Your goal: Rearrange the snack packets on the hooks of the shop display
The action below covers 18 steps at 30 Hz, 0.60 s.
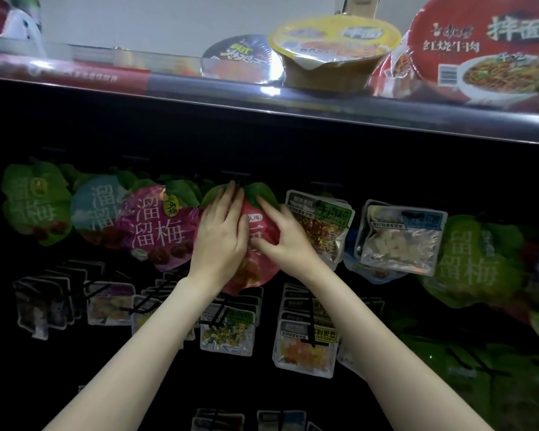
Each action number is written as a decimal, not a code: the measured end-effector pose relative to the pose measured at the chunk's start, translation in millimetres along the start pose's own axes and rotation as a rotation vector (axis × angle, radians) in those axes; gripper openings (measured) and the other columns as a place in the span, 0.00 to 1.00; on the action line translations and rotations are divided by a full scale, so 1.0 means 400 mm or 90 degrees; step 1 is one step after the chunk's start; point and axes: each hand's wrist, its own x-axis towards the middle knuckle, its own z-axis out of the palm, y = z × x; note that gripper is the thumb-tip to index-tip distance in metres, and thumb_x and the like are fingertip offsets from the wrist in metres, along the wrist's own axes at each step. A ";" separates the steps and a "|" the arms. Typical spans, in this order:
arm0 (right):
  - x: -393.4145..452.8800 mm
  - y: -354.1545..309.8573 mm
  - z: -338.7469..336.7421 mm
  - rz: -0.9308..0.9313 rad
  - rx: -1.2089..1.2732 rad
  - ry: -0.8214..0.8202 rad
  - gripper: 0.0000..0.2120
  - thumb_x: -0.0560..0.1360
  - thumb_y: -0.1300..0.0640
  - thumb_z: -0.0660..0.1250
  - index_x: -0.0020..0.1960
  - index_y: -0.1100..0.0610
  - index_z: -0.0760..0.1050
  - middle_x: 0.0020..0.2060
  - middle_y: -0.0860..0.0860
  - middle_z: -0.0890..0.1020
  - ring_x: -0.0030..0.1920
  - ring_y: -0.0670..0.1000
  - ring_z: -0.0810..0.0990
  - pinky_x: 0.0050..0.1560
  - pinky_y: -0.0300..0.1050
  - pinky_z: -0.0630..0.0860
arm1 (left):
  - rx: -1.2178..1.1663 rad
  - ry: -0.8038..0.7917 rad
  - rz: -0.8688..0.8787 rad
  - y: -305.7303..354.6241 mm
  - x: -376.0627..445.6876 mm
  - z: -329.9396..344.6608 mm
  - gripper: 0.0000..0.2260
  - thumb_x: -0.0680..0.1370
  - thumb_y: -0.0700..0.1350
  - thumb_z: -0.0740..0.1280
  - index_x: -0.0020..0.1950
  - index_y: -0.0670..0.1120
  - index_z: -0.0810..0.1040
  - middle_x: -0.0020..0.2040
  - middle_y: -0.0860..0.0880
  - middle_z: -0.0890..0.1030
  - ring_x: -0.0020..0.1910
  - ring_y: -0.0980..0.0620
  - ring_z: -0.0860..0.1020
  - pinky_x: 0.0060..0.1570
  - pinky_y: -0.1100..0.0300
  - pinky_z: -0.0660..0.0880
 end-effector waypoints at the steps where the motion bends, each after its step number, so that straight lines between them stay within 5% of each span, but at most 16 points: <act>1: 0.001 -0.002 -0.001 -0.005 -0.019 -0.011 0.33 0.74 0.62 0.68 0.75 0.55 0.58 0.68 0.54 0.66 0.69 0.51 0.65 0.65 0.33 0.61 | -0.013 0.005 -0.010 -0.001 -0.004 0.001 0.26 0.80 0.53 0.46 0.74 0.42 0.61 0.75 0.46 0.59 0.74 0.51 0.55 0.73 0.56 0.52; 7: -0.008 0.002 0.028 -0.005 -0.004 0.064 0.31 0.74 0.64 0.67 0.74 0.55 0.61 0.66 0.53 0.67 0.67 0.49 0.66 0.60 0.22 0.59 | -0.064 -0.017 -0.033 0.000 -0.005 -0.003 0.25 0.80 0.52 0.48 0.74 0.42 0.60 0.76 0.47 0.58 0.72 0.59 0.51 0.71 0.63 0.47; 14: -0.032 0.015 0.016 -0.059 -0.018 0.081 0.29 0.75 0.64 0.65 0.73 0.53 0.61 0.65 0.50 0.67 0.66 0.49 0.68 0.65 0.45 0.72 | -0.067 0.032 0.011 -0.008 -0.024 -0.002 0.22 0.81 0.50 0.49 0.72 0.42 0.66 0.74 0.45 0.61 0.73 0.52 0.58 0.71 0.54 0.56; 18: -0.020 0.014 0.020 -0.042 -0.035 0.090 0.29 0.75 0.63 0.66 0.74 0.56 0.61 0.65 0.53 0.67 0.66 0.51 0.69 0.65 0.41 0.70 | -0.102 -0.007 -0.016 0.005 -0.014 0.002 0.24 0.81 0.52 0.49 0.74 0.43 0.62 0.75 0.48 0.58 0.73 0.57 0.53 0.72 0.58 0.53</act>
